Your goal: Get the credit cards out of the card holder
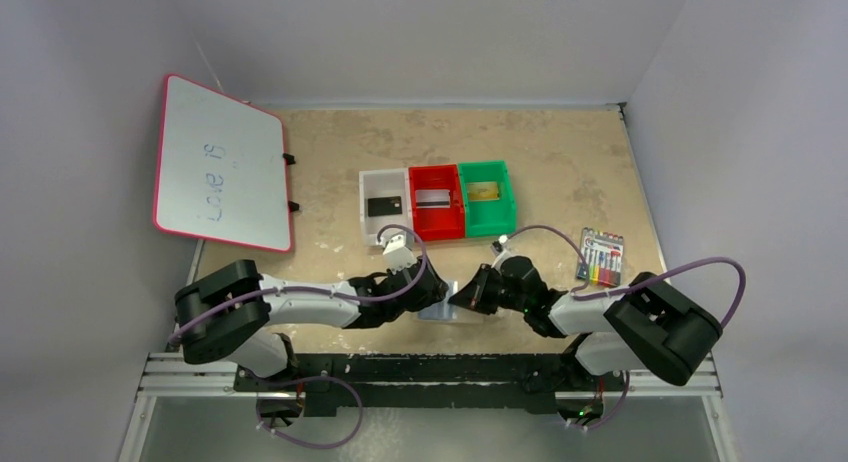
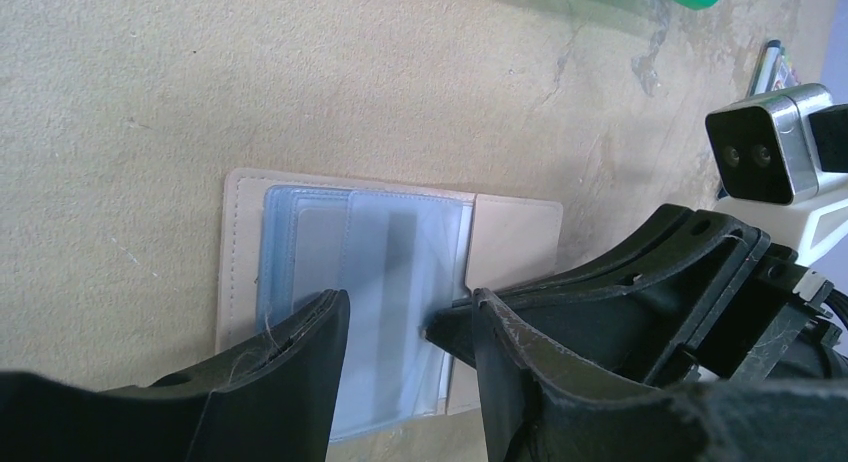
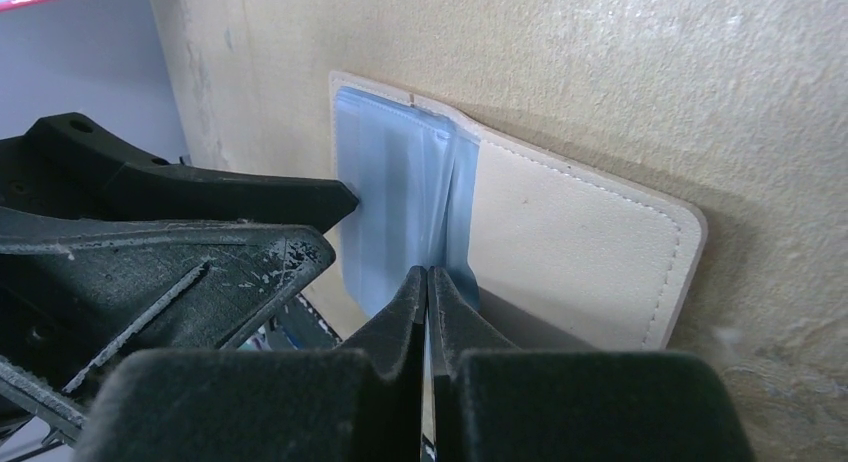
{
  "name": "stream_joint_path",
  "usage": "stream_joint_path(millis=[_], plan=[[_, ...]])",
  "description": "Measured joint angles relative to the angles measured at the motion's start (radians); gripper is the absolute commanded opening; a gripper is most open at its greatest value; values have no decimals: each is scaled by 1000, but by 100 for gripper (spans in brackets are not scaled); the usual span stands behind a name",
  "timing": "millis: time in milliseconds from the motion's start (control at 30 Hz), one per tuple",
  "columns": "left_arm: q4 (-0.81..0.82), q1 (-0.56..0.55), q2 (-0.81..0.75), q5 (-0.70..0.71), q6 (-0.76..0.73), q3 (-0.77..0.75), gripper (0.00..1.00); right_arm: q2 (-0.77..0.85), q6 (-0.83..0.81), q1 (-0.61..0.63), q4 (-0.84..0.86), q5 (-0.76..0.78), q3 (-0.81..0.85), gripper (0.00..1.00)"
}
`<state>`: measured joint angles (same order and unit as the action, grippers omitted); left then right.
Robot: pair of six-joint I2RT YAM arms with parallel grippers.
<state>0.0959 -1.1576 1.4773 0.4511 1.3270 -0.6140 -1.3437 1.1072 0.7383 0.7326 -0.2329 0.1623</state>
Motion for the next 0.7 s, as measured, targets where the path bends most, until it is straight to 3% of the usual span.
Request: stream_joint_path(millis=[267, 533, 700], plan=[[-47, -21, 43, 33, 1, -53, 48, 0, 0, 0, -19, 5, 0, 4], [3, -41, 105, 31, 8, -86, 48, 51, -6, 0, -92, 8, 13, 44], [49, -33, 127, 40, 24, -87, 48, 194, -32, 0, -285, 50, 40, 50]])
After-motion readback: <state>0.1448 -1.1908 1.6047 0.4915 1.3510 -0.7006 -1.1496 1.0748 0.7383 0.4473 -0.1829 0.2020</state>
